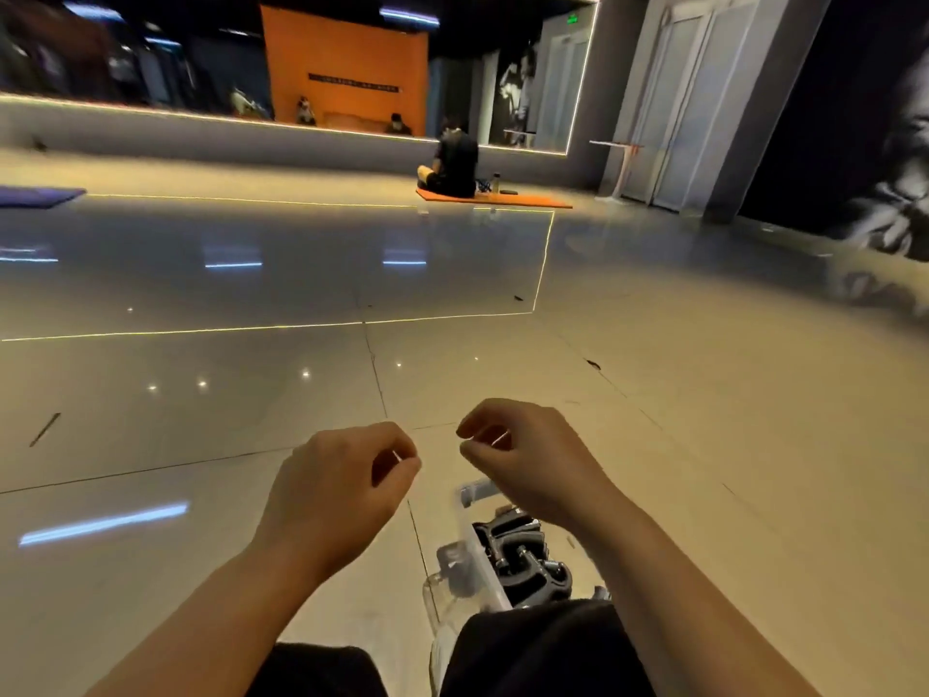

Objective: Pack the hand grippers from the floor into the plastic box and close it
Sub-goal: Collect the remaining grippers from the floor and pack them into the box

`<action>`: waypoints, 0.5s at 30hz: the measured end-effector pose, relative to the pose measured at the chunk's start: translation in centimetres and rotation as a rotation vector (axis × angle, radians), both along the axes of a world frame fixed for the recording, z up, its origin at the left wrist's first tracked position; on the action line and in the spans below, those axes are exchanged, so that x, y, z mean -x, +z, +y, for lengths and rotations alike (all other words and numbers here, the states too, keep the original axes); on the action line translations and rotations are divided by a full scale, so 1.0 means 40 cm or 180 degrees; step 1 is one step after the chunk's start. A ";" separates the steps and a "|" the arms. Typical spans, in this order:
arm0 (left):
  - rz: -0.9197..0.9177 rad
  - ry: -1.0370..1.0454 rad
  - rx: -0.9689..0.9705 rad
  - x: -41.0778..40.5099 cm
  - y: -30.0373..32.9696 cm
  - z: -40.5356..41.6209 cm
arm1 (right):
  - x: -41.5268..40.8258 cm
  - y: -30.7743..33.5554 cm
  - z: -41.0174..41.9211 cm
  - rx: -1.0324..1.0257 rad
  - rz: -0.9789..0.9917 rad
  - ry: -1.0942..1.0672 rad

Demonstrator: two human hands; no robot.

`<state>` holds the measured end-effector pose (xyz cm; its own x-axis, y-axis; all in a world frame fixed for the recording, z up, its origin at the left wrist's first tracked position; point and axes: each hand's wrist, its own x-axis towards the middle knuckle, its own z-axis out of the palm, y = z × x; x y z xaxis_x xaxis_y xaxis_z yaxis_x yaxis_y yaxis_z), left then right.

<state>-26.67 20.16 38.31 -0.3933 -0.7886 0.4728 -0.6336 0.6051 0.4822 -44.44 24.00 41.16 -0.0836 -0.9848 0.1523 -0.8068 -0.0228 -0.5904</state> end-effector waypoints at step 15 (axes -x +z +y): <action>0.0087 0.1151 0.0133 -0.346 0.017 0.017 | -0.242 -0.046 -0.165 0.0201 -0.0289 0.0799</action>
